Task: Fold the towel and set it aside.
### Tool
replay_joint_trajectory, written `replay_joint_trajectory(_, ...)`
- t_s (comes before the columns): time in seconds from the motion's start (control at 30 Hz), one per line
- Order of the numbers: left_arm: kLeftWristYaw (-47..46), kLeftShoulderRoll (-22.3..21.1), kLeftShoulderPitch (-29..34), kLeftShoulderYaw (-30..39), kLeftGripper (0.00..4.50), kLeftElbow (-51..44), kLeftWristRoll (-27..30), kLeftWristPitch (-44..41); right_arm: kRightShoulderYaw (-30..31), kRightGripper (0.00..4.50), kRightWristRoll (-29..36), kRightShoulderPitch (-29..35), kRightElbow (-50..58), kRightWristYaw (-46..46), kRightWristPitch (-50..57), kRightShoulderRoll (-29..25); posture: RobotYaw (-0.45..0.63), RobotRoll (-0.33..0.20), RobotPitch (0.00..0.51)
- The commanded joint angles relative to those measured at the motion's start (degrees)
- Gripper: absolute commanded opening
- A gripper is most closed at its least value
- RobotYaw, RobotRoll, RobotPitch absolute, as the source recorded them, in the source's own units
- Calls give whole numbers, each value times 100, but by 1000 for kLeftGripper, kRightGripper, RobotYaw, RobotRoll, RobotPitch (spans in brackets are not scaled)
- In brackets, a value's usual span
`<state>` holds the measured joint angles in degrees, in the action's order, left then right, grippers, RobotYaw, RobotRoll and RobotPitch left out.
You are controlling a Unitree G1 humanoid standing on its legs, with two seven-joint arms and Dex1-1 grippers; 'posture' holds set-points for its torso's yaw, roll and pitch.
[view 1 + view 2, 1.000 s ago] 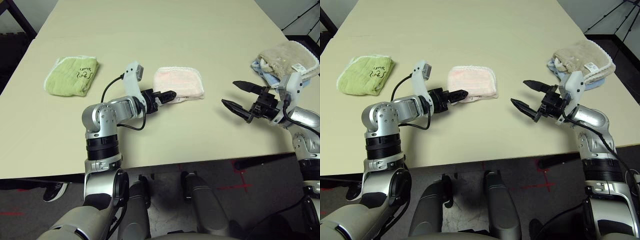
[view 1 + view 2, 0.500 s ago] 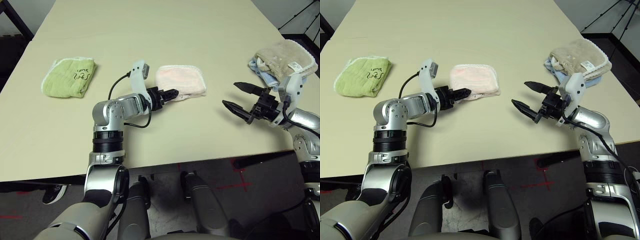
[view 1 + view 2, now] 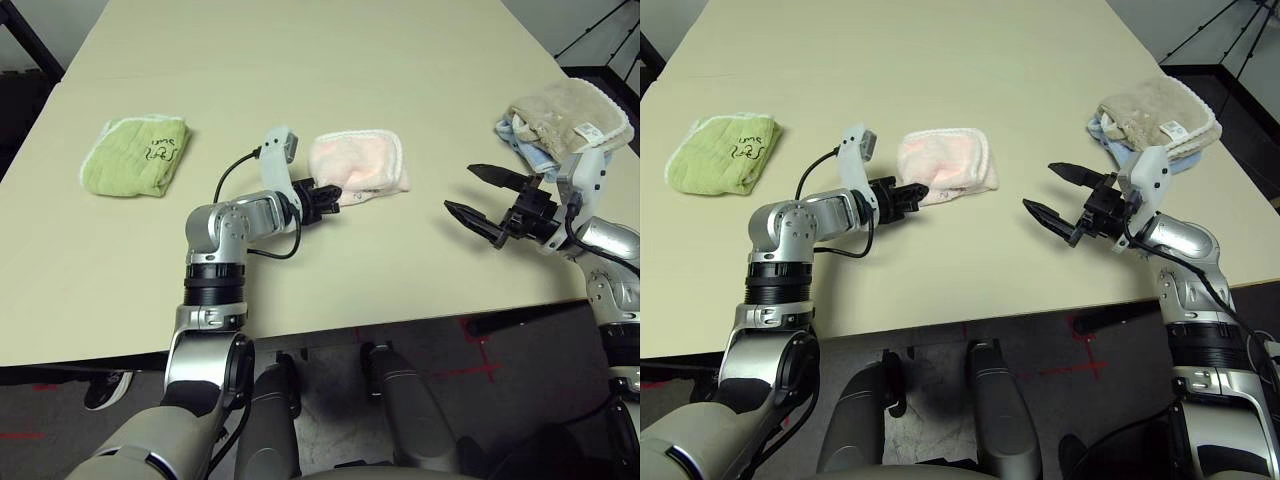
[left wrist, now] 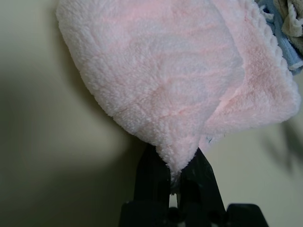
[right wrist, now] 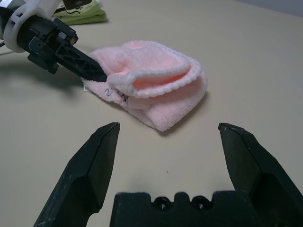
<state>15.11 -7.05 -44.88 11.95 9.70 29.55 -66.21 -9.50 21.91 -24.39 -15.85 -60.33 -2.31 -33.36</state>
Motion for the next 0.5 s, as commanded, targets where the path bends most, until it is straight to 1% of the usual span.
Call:
replay_joint_trajectory(0.03,-37,7,90,65,50,-71,102,-200,56,4500,-41,-40,-148,-117,-149,-27,-286,0,236)
replay_joint_trajectory(0.13,-12,130,25,275,50,-205,364,-462,86,4500,-90,-69,-254,-193,-261,-33,-284,0,234)
replay_joint_trajectory(0.17,-59,196,-8,376,629,-249,449,-580,86,4500,-101,-73,-288,-214,-292,-35,-284,0,233)
replay_joint_trajectory(0.2,-109,253,-37,466,874,-271,512,-678,85,4500,-110,-79,-322,-234,-322,-35,-283,0,233)
replay_joint_trajectory(0.3,-233,402,-118,742,1947,-271,685,-934,89,4500,-134,-77,-396,-282,-403,-40,-285,0,232)
replay_joint_trajectory(0.5,-431,578,-324,1184,4347,-236,937,-1280,101,4500,-174,-75,-501,-332,-532,-54,-287,0,232)
